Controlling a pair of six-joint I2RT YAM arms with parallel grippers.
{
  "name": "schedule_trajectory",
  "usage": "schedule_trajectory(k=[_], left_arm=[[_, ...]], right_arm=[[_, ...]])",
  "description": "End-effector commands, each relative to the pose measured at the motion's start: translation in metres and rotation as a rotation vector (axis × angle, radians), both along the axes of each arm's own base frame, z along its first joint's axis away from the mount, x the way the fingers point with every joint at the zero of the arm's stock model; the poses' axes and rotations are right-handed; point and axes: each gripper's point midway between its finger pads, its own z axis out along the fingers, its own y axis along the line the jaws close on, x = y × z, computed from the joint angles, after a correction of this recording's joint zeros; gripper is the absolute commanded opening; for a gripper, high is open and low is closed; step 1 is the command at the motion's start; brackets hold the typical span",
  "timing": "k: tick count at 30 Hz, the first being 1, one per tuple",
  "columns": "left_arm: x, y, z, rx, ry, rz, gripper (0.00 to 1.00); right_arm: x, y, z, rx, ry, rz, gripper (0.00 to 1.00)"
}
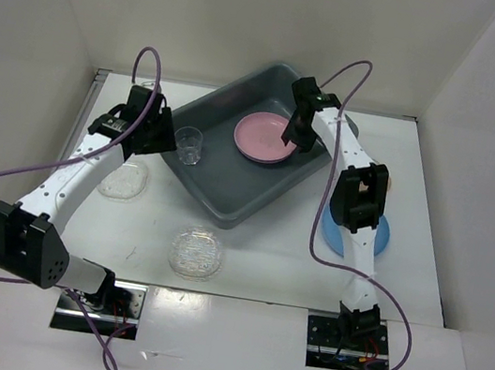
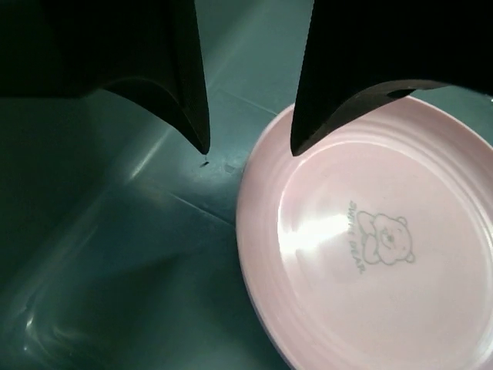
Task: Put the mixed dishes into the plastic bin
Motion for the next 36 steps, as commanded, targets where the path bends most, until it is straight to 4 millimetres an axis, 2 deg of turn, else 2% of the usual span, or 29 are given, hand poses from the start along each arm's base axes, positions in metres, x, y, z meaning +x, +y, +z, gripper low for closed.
schedule_trajectory(k=[1,3,4,7,8,10,11,12,13,14,15,16,17,18,19,20,22,23,25,26,27,29,31,32,33,35,36], left_arm=[[0.001,0.000,0.007,-0.004,-0.031,-0.011,0.63],[0.001,0.000,0.007,-0.004,-0.031,-0.011,0.63],[0.001,0.000,0.007,-0.004,-0.031,-0.011,0.63],[0.003,-0.002,0.008,-0.013,-0.039,-0.019,0.63],[0.003,-0.002,0.008,-0.013,-0.039,-0.019,0.63],[0.003,-0.004,0.006,-0.019,-0.038,-0.025,0.63],[0.003,-0.004,0.006,-0.019,-0.038,-0.025,0.63],[0.003,-0.004,0.004,-0.019,-0.038,-0.025,0.63],[0.003,-0.006,0.004,-0.026,-0.036,-0.032,0.63],[0.003,-0.006,0.004,-0.026,-0.036,-0.032,0.63],[0.002,-0.006,0.007,-0.028,-0.045,-0.032,0.63],[0.002,-0.006,0.007,-0.028,-0.045,-0.032,0.63],[0.002,-0.006,0.007,-0.028,-0.045,-0.032,0.63],[0.002,-0.004,0.007,-0.021,-0.047,-0.025,0.63],[0.002,-0.004,0.007,-0.021,-0.047,-0.025,0.63],[0.002,-0.004,0.007,-0.021,-0.047,-0.025,0.63],[0.002,-0.006,0.007,-0.029,-0.045,-0.033,0.63],[0.001,-0.008,0.007,-0.036,-0.044,-0.041,0.63],[0.001,-0.010,0.007,-0.050,-0.042,-0.042,0.63],[0.000,-0.010,0.003,-0.048,-0.033,-0.042,0.63],[-0.001,-0.011,0.003,-0.054,-0.032,-0.048,0.63],[-0.001,-0.013,0.000,-0.062,-0.029,-0.056,0.63],[-0.003,-0.013,-0.004,-0.060,-0.018,-0.056,0.63],[-0.004,-0.014,-0.008,-0.067,-0.013,-0.063,0.63],[-0.004,-0.014,-0.008,-0.067,-0.013,-0.063,0.63],[-0.007,-0.014,-0.015,-0.070,0.005,-0.056,0.63],[-0.008,-0.014,-0.012,-0.071,-0.004,-0.056,0.63]], right_arm=[[0.000,-0.006,0.048,0.001,-0.094,0.013,0.52],[-0.001,-0.005,0.073,0.020,-0.138,0.029,0.58],[-0.004,-0.006,0.100,0.029,-0.187,0.041,0.59],[-0.011,-0.018,0.151,0.011,-0.291,0.036,0.69],[-0.016,-0.032,0.181,0.007,-0.356,0.004,0.70],[-0.023,-0.060,0.197,-0.019,-0.377,-0.040,0.71],[-0.032,-0.077,0.207,-0.042,-0.383,-0.074,0.71],[-0.038,-0.091,0.200,-0.074,-0.355,-0.092,0.71],[-0.042,-0.114,0.196,-0.097,-0.337,-0.138,0.73],[-0.052,-0.131,0.176,-0.144,-0.272,-0.156,0.73],[-0.061,-0.145,0.178,-0.158,-0.269,-0.185,0.73],[-0.070,-0.170,0.170,-0.183,-0.230,-0.236,0.73],[-0.084,-0.182,0.148,-0.209,-0.163,-0.253,0.73],[-0.097,-0.197,0.152,-0.235,-0.165,-0.287,0.73],[-0.107,-0.205,0.147,-0.236,-0.147,-0.313,0.73],[-0.122,-0.219,0.128,-0.249,-0.090,-0.343,0.73],[-0.139,-0.230,0.124,-0.233,-0.078,-0.371,0.73],[-0.152,-0.243,0.109,-0.237,-0.030,-0.414,0.73],[-0.165,-0.254,0.100,-0.253,0.003,-0.442,0.73],[-0.175,-0.257,0.086,-0.260,0.049,-0.446,0.73],[-0.177,-0.259,0.080,-0.261,0.059,-0.455,0.73],[-0.176,-0.255,0.069,-0.219,0.079,-0.433,0.71],[-0.173,-0.245,0.056,-0.168,0.106,-0.409,0.65],[-0.170,-0.232,0.045,-0.100,0.119,-0.381,0.61],[-0.168,-0.226,0.042,-0.064,0.117,-0.367,0.60],[-0.158,-0.198,0.034,0.029,0.094,-0.315,0.58],[-0.155,-0.189,0.036,0.057,0.071,-0.304,0.58]])
